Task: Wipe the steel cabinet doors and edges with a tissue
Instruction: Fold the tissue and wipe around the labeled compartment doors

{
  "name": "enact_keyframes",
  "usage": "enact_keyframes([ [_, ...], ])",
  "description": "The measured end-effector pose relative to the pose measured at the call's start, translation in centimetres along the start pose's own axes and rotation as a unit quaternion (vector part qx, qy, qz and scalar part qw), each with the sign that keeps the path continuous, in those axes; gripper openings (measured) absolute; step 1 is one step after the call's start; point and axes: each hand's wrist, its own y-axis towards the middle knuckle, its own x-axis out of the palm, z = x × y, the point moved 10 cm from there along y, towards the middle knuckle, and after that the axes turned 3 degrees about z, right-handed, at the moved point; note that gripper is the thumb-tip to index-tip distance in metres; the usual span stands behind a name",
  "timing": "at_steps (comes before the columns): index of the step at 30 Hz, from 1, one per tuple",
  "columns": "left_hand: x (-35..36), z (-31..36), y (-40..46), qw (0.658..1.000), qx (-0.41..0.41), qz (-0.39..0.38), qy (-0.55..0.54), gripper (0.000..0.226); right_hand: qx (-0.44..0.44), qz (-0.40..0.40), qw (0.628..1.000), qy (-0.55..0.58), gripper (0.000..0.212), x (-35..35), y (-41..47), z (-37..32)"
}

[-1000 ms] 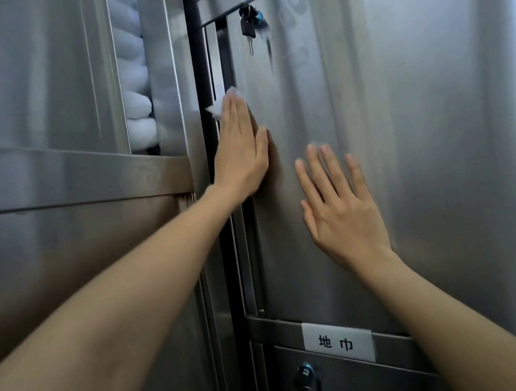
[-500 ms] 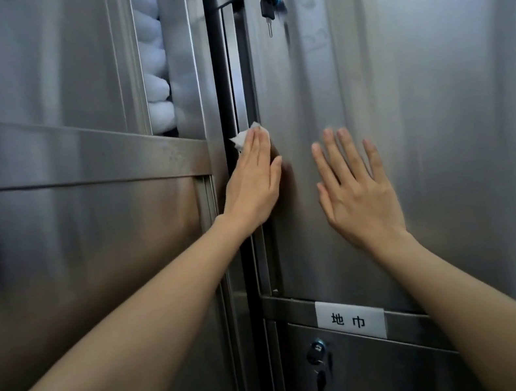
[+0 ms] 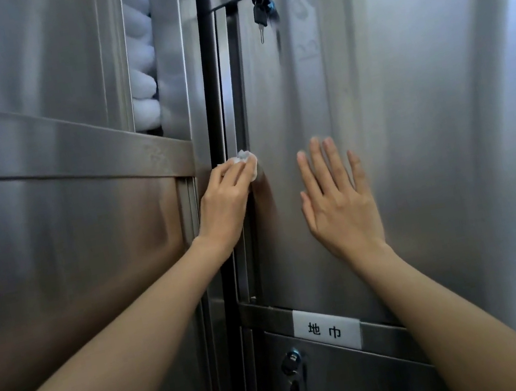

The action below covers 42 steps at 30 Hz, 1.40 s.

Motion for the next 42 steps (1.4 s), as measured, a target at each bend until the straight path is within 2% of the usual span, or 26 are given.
enact_keyframes([
  [6,-0.2,0.5,-1.7,0.999,0.011,-0.03,0.038,0.051,-0.002,-0.001,1.0,0.006,0.058,0.0,-0.1,0.0],
  [12,-1.0,0.6,-1.6,0.997,-0.051,-0.056,-0.01,0.039,-0.004,-0.009,1.0,0.008,0.058,0.1,0.0,0.0],
  [17,-3.4,0.1,-2.4,0.992,-0.108,-0.025,-0.061,0.024,-0.001,-0.015,1.0,0.016,0.057,0.2,0.2,0.0],
  [21,-5.5,-1.3,-6.5,0.957,-0.244,-0.023,-0.158,0.033,0.021,-0.024,0.998,0.05,0.057,-0.4,-0.1,-0.3],
  [24,-6.1,-0.9,-11.0,0.92,-0.319,-0.032,-0.227,0.03,0.028,-0.01,0.996,0.087,0.056,-2.2,-2.2,-1.6],
  [29,-6.6,1.4,-19.1,0.85,-0.432,-0.039,-0.3,0.028,0.066,-0.027,0.985,0.157,0.054,-5.1,-10.6,-4.3],
  [31,-6.4,2.6,-22.2,0.835,-0.457,-0.044,-0.303,0.031,0.084,-0.057,0.98,0.173,0.054,-5.5,-15.4,-5.5],
  [33,-6.0,3.4,-25.1,0.835,-0.464,-0.047,-0.292,0.034,0.077,-0.089,0.975,0.187,0.054,-5.7,-20.0,-7.2],
  [36,-5.2,3.8,-28.6,0.844,-0.461,-0.037,-0.273,0.039,0.021,-0.134,0.972,0.194,0.054,-5.2,-25.2,-10.4],
  [39,-4.8,4.0,-30.4,0.874,-0.431,-0.015,-0.225,0.038,-0.01,-0.155,0.973,0.17,0.054,-3.4,-27.6,-11.8],
  [42,-3.6,5.4,-30.9,0.912,-0.367,-0.007,-0.183,0.031,-0.03,-0.145,0.982,0.121,0.056,-1.8,-28.8,-11.5],
])
